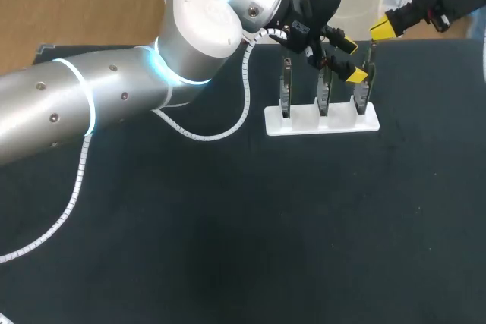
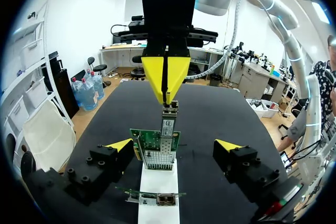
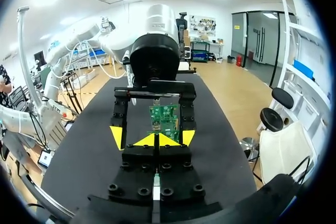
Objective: Pick up the optical module with the left hand, and insert it into the network port with the right hand.
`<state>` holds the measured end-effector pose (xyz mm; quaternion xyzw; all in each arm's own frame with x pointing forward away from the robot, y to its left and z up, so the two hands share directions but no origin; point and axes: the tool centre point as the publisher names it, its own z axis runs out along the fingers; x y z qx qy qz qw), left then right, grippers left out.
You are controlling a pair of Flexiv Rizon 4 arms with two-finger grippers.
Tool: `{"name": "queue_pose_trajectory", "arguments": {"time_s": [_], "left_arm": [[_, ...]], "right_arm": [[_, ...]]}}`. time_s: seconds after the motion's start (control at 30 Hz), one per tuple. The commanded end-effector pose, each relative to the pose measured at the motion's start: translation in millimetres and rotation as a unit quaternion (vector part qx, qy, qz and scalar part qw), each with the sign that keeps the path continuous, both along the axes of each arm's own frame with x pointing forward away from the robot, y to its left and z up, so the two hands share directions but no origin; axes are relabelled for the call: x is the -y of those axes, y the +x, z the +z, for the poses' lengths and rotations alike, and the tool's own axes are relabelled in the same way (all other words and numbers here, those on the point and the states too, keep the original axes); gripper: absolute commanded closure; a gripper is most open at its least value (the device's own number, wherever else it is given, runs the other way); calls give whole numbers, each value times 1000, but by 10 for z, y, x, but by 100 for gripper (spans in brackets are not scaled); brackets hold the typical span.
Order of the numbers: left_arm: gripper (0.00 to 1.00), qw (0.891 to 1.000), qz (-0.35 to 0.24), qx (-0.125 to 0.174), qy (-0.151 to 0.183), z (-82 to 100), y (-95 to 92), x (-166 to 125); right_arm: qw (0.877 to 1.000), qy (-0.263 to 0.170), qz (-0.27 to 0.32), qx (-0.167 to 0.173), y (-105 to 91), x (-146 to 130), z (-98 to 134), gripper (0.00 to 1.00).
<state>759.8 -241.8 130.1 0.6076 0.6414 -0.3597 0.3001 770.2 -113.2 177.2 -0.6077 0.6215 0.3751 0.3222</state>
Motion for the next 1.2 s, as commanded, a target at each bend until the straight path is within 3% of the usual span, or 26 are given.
{"name": "queue_pose_trajectory", "arguments": {"time_s": [0.03, 1.2], "left_arm": [[0, 1000, 0, -2, 4, 12, 16, 12], [0, 1000, 0, -2, 4, 12, 16, 12]], "right_arm": [[1000, -3, -5, -2, -29, 11, -25, 100], [999, -23, -12, -31, 19, 25, -277, 100]]}}
